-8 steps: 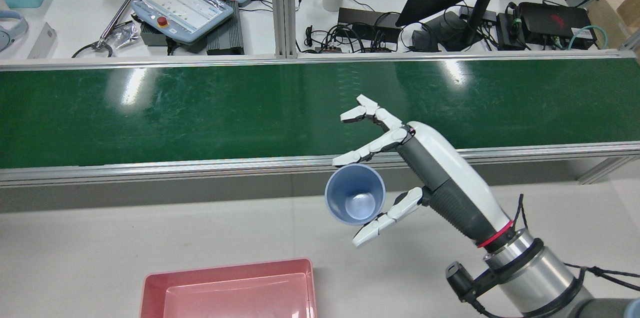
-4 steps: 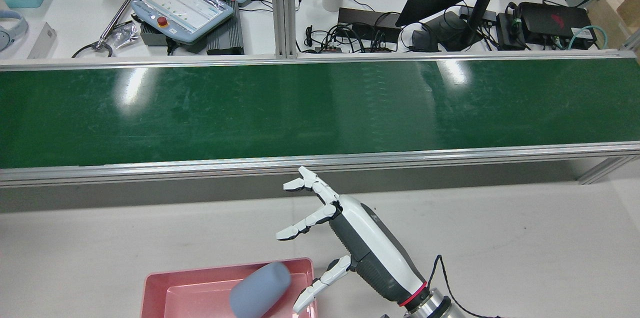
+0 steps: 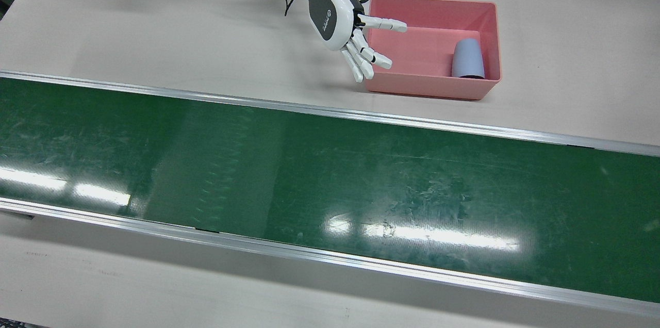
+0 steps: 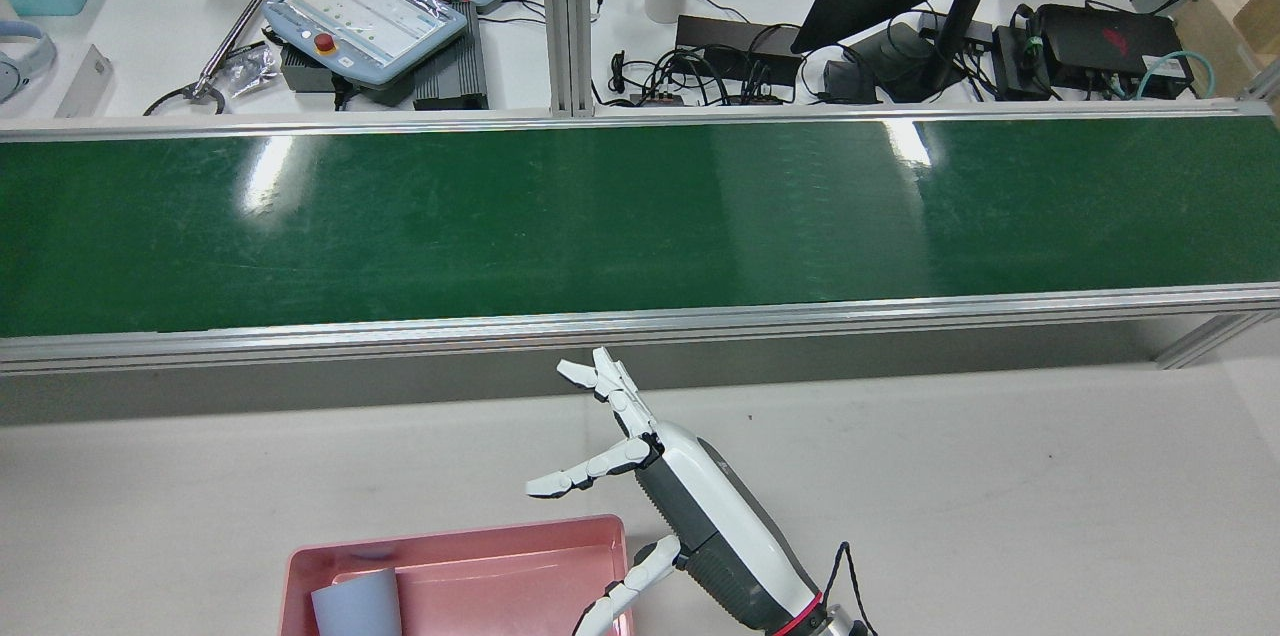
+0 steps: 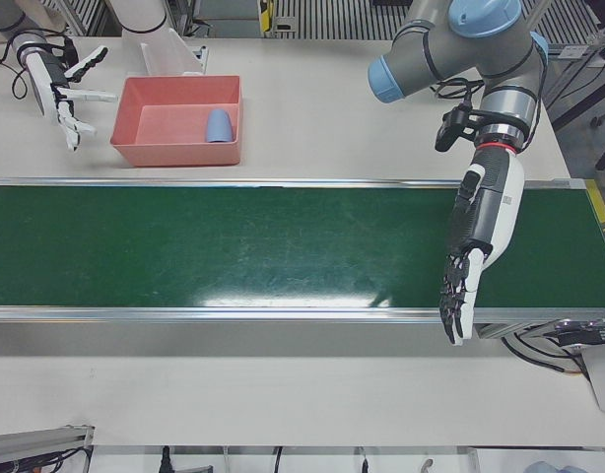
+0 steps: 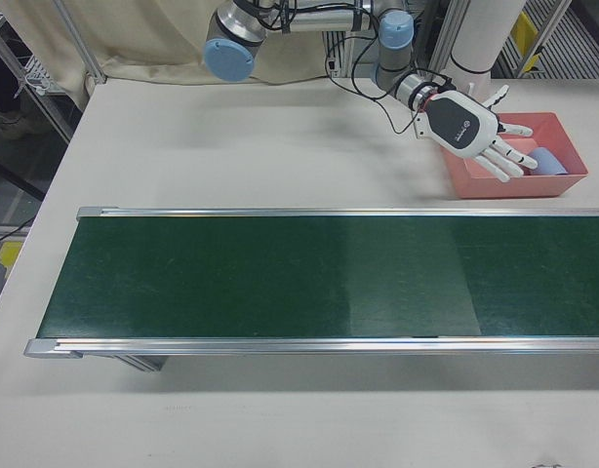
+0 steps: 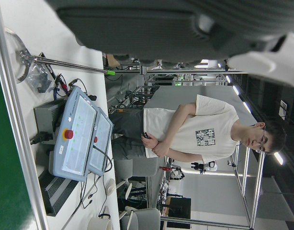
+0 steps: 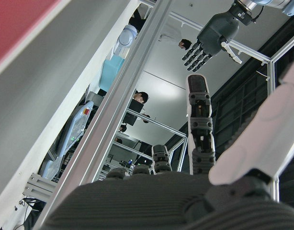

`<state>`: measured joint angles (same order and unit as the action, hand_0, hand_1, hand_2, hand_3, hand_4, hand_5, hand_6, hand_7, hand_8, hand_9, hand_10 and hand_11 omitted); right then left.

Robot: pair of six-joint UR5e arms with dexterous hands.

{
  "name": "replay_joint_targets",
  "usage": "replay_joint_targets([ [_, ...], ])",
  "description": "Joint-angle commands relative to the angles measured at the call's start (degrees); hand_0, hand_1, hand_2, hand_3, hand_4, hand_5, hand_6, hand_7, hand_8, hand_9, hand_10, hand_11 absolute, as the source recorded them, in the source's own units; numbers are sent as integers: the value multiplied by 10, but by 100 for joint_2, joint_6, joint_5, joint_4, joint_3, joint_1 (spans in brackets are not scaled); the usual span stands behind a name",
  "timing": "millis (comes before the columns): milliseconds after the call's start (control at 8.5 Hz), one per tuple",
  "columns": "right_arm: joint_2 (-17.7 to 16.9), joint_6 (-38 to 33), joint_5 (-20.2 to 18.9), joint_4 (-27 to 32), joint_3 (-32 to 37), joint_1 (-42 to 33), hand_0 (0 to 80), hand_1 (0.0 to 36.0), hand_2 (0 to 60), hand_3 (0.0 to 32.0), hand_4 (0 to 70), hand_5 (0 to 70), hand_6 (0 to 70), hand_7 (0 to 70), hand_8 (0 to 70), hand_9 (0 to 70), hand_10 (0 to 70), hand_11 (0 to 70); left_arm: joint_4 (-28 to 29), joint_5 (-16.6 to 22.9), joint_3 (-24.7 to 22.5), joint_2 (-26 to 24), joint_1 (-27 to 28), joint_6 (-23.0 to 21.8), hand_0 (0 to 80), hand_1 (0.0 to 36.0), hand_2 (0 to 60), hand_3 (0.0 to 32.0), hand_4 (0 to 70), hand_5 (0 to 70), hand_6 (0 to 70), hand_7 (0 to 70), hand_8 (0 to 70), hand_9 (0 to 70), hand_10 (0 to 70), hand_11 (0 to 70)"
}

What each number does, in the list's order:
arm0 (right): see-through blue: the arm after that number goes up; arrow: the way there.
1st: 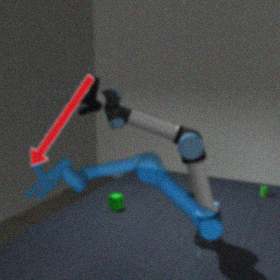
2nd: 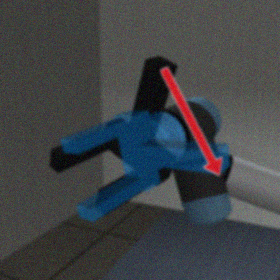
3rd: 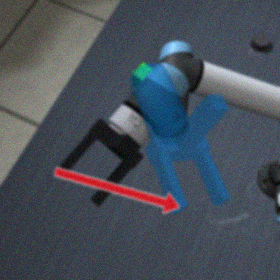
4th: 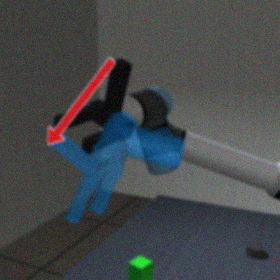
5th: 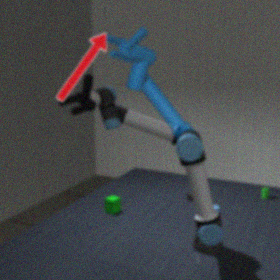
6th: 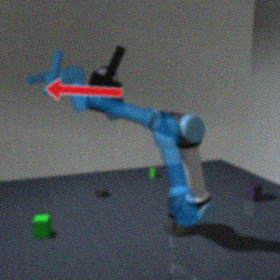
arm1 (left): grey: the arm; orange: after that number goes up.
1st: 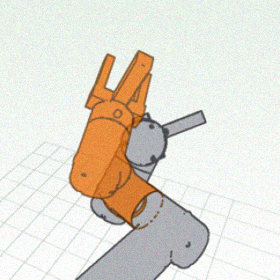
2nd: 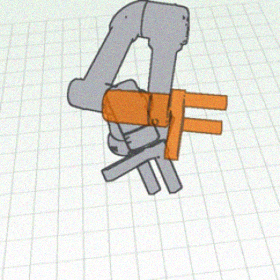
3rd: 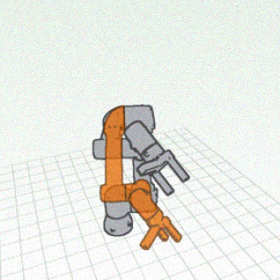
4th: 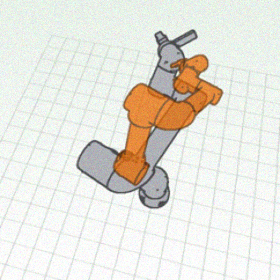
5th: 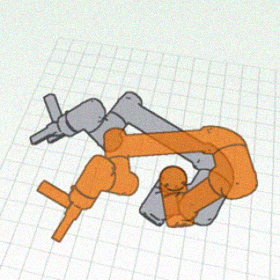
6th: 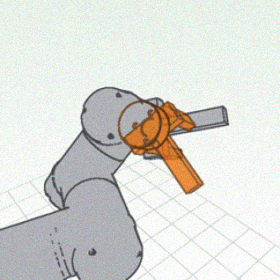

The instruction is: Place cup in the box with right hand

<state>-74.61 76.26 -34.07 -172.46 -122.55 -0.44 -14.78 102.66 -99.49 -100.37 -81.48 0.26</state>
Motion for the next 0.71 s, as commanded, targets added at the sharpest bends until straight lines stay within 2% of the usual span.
replay_joint_targets([
  [0,-141,3,-91,-653,-880,-585,403,0,0,36,352,0,0,69,0,0,0,0,-8,0,0,0,0,0,0,0,0,0,0,0,0,0,0,0,0,0],
  [118,-272,-67,-291,-1014,-1207,-1058,404,0,0,38,375,0,0,75,0,1,0,0,1,0,0,0,0,0,0,0,0,0,0,0,0,0,0,0,0,0],
  [235,-448,-720,-711,-1392,-1314,-1655,405,0,0,54,399,0,0,76,0,1,0,0,1,0,0,0,0,0,0,0,0,0,0,0,0,0,0,0,0,0],
  [353,-606,-1805,-802,-2092,-1324,-2044,401,0,0,60,385,0,0,78,0,1,0,0,1,0,0,0,0,0,0,0,0,0,0,0,0,0,0,0,0,0],
  [471,-738,-3017,-1082,-3030,-1324,-2604,405,0,0,68,385,0,0,90,0,4,0,0,1,0,0,0,0,0,0,0,0,0,0,0,0,0,0,0,0,0],
  [588,-766,-3847,-1676,-3640,-1220,-3419,410,0,0,84,422,0,0,113,0,8,0,0,1,0,0,0,0,0,0,0,0,0,0,0,0,0,0,0,0,0],
])
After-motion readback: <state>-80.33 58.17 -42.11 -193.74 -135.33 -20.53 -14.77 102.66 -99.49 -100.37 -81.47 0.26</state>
